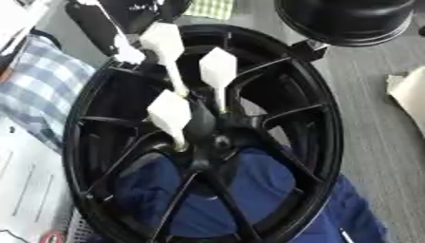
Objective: Pull the pin out of the wheel hub.
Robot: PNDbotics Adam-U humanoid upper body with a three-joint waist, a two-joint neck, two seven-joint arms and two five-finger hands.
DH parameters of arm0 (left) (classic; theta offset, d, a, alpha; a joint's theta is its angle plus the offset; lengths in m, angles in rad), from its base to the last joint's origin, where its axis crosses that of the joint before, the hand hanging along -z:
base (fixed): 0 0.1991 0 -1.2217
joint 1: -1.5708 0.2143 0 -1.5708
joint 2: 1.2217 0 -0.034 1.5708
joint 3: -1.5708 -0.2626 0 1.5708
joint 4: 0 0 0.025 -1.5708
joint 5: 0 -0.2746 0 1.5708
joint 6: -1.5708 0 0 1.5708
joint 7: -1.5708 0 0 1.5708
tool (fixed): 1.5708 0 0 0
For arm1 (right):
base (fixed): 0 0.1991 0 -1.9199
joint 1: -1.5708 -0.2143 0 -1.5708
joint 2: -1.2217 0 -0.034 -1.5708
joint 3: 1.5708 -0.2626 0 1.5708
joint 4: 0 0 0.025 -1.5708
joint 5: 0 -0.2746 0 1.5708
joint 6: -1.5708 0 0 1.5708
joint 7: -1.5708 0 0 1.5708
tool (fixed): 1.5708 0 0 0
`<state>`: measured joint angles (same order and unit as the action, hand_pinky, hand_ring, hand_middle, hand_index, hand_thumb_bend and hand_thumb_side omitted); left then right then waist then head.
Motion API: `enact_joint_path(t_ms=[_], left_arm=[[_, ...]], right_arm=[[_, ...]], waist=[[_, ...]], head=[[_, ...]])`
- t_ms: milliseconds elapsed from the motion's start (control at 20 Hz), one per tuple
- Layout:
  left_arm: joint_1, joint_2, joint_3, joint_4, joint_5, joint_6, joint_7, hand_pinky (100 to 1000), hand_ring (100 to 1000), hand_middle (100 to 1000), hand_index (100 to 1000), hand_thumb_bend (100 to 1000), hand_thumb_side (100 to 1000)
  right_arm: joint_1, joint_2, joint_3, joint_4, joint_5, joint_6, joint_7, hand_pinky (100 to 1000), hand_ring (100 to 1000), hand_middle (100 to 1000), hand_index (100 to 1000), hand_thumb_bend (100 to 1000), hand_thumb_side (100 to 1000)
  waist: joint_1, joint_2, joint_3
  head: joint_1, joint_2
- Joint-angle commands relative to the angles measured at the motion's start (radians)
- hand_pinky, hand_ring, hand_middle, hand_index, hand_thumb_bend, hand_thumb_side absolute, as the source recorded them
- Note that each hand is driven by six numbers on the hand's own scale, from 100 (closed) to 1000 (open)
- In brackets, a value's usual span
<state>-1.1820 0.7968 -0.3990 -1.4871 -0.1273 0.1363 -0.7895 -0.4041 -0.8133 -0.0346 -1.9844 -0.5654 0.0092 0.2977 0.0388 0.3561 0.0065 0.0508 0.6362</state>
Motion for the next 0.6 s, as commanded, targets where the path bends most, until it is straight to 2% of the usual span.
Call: enact_joint_path(t_ms=[50,250,350,450,600], left_arm=[[0.009,0.088,0.097,-0.056,0.033,0.04,0.066,716,544,265,351,231,100],[0.096,0.185,0.206,-0.102,0.094,0.077,0.152,716,541,260,345,212,100],[0.164,0.242,0.276,-0.097,0.137,0.085,0.207,718,540,259,344,193,100],[0.256,0.301,0.353,-0.077,0.183,0.086,0.271,723,547,270,357,180,100],[0.462,0.372,0.468,-0.041,0.194,0.055,0.37,724,553,282,372,171,100]], right_arm=[[-0.011,-0.024,-0.015,-0.016,-0.011,0.003,-0.008,947,787,644,794,103,296],[-0.008,-0.028,-0.018,-0.016,-0.015,-0.001,-0.012,946,786,643,793,106,291],[-0.001,-0.031,-0.023,-0.016,-0.017,-0.008,-0.017,945,785,642,792,109,288],[0.007,-0.034,-0.031,-0.016,-0.018,-0.016,-0.025,944,785,642,792,113,285],[0.018,-0.035,-0.047,-0.016,-0.02,-0.023,-0.042,944,784,641,792,117,283]], waist=[[-0.004,-0.033,0.006],[-0.01,-0.04,0.021],[-0.016,-0.044,0.032],[-0.021,-0.046,0.044],[-0.027,-0.042,0.064]], head=[[-0.002,0.01],[-0.017,0.019],[-0.034,0.022],[-0.052,0.024],[-0.07,0.021]])
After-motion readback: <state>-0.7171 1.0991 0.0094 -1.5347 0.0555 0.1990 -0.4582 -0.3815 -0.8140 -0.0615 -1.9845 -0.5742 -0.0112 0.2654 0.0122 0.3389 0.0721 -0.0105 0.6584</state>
